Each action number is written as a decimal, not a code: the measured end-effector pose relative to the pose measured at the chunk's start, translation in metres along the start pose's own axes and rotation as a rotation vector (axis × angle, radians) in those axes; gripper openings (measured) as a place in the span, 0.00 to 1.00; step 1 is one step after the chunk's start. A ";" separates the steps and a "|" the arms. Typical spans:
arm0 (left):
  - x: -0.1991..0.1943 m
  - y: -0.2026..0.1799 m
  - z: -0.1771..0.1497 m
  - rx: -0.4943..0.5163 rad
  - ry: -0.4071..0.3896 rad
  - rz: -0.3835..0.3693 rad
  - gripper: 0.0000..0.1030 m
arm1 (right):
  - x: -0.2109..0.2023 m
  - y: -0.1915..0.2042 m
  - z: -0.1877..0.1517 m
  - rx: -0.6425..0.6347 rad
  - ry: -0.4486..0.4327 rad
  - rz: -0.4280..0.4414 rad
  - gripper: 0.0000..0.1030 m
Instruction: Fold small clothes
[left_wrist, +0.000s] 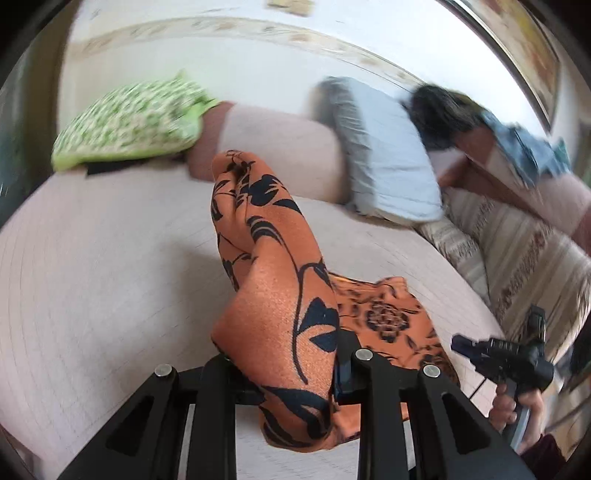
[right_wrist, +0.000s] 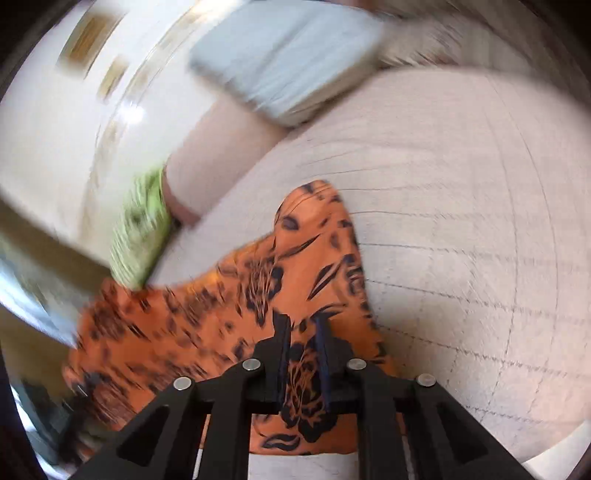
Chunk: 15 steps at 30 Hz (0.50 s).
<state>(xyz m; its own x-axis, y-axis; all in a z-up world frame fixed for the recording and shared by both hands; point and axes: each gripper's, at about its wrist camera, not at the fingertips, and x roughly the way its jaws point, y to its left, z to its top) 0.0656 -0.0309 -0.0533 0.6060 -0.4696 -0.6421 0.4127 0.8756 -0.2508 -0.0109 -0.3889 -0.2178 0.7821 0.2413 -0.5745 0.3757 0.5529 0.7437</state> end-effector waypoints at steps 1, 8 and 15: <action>0.003 -0.013 0.003 0.021 0.004 -0.001 0.25 | -0.003 -0.008 0.003 0.030 -0.009 0.023 0.16; 0.047 -0.118 0.011 0.155 0.073 -0.054 0.25 | -0.013 -0.035 0.021 0.121 -0.012 0.135 0.16; 0.142 -0.215 -0.036 0.283 0.308 -0.151 0.34 | -0.020 -0.055 0.027 0.201 -0.001 0.187 0.16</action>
<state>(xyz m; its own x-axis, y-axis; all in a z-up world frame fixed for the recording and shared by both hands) 0.0389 -0.2821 -0.1165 0.3114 -0.4966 -0.8102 0.6766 0.7145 -0.1779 -0.0341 -0.4455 -0.2376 0.8476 0.3239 -0.4204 0.3156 0.3291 0.8900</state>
